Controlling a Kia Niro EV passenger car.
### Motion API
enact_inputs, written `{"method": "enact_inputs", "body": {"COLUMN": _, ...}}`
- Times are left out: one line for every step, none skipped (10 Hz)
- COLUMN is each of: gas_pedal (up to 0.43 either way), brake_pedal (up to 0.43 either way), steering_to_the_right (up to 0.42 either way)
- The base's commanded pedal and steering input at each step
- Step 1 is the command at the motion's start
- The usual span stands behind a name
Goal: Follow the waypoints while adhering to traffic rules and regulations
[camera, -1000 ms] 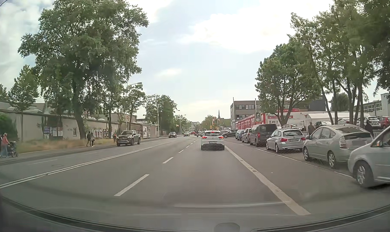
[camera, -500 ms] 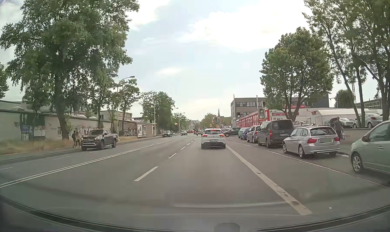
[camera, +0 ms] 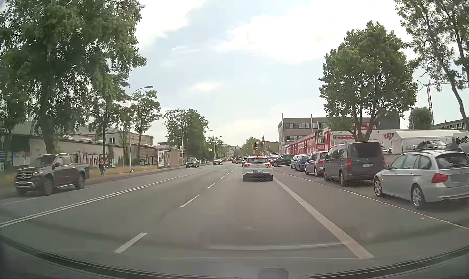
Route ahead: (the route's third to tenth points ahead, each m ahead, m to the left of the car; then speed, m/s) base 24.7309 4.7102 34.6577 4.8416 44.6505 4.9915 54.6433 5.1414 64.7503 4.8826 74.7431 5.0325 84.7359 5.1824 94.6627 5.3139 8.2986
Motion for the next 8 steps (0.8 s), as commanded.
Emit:
{"method": "enact_inputs", "body": {"gas_pedal": 0.0, "brake_pedal": 0.183, "steering_to_the_right": -0.001}}
{"method": "enact_inputs", "body": {"gas_pedal": 0.0, "brake_pedal": 0.183, "steering_to_the_right": -0.001}}
{"method": "enact_inputs", "body": {"gas_pedal": 0.0, "brake_pedal": 0.183, "steering_to_the_right": -0.001}}
{"method": "enact_inputs", "body": {"gas_pedal": 0.0, "brake_pedal": 0.183, "steering_to_the_right": -0.001}}
{"method": "enact_inputs", "body": {"gas_pedal": 0.0, "brake_pedal": 0.183, "steering_to_the_right": -0.001}}
{"method": "enact_inputs", "body": {"gas_pedal": 0.0, "brake_pedal": 0.183, "steering_to_the_right": -0.001}}
{"method": "enact_inputs", "body": {"gas_pedal": 0.0, "brake_pedal": 0.183, "steering_to_the_right": -0.001}}
{"method": "enact_inputs", "body": {"gas_pedal": 0.0, "brake_pedal": 0.183, "steering_to_the_right": -0.002}}
